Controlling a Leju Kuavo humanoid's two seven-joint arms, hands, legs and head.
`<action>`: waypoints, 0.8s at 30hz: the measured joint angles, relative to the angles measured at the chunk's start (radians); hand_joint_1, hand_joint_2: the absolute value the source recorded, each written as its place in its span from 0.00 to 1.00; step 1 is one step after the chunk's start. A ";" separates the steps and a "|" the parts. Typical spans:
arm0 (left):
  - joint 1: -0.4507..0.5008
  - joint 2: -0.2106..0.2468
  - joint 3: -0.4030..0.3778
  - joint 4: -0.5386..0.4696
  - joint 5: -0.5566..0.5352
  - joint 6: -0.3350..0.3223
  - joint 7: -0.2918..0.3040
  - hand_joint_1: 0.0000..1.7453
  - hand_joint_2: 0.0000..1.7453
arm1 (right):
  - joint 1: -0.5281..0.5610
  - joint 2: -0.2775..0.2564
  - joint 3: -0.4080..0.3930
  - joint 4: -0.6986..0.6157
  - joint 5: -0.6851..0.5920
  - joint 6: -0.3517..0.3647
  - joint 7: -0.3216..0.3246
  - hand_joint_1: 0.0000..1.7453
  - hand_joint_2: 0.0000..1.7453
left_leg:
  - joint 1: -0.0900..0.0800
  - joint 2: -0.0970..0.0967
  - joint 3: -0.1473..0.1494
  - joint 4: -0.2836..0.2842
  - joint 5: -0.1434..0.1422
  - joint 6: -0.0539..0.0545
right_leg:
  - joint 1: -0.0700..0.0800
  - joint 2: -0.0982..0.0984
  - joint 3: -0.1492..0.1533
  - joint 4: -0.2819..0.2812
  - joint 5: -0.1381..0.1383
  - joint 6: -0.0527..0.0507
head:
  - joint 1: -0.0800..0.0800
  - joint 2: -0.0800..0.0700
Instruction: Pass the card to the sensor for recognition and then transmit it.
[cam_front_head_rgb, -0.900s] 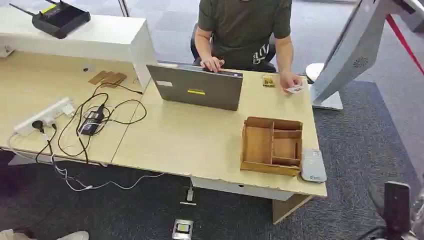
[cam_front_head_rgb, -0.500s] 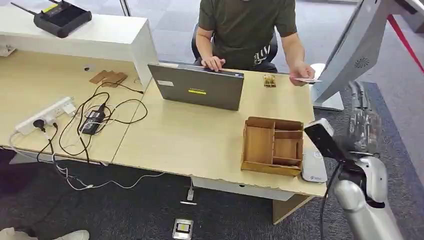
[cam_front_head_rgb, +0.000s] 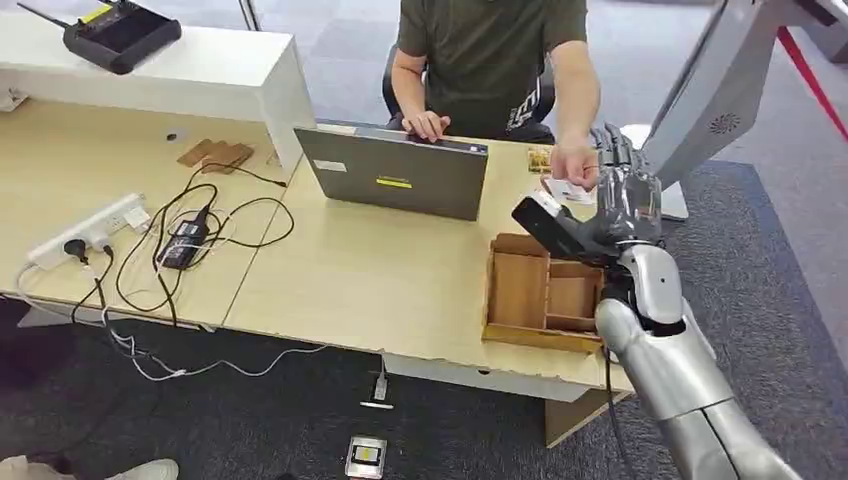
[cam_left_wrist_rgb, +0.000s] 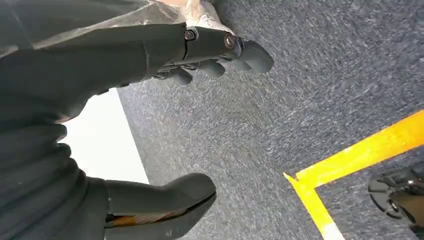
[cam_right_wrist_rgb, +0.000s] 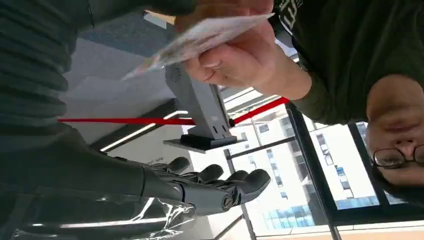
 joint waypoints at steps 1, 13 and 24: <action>0.000 -0.001 -0.001 0.000 0.000 0.000 0.001 0.00 1.00 | -0.003 0.005 0.006 0.017 -0.002 -0.014 0.002 1.00 1.00 | 0.000 0.000 0.000 0.000 0.000 0.000 | 0.000 0.000 0.000 0.000 0.000 0.000 | 0.000 0.000; 0.001 -0.006 -0.003 0.000 0.000 0.008 0.002 0.00 1.00 | -0.008 0.011 0.040 0.082 -0.045 -0.049 0.008 1.00 1.00 | 0.000 0.001 0.000 0.000 0.000 0.000 | 0.000 0.000 -0.001 0.000 0.000 0.000 | 0.000 0.000; 0.013 -0.006 -0.003 0.000 0.012 0.022 -0.011 0.00 1.00 | 0.098 -0.006 -0.010 -0.040 -0.529 -0.090 -0.154 1.00 1.00 | 0.000 0.001 0.001 0.000 -0.001 0.000 | 0.000 0.000 -0.001 0.000 0.000 0.000 | 0.000 0.000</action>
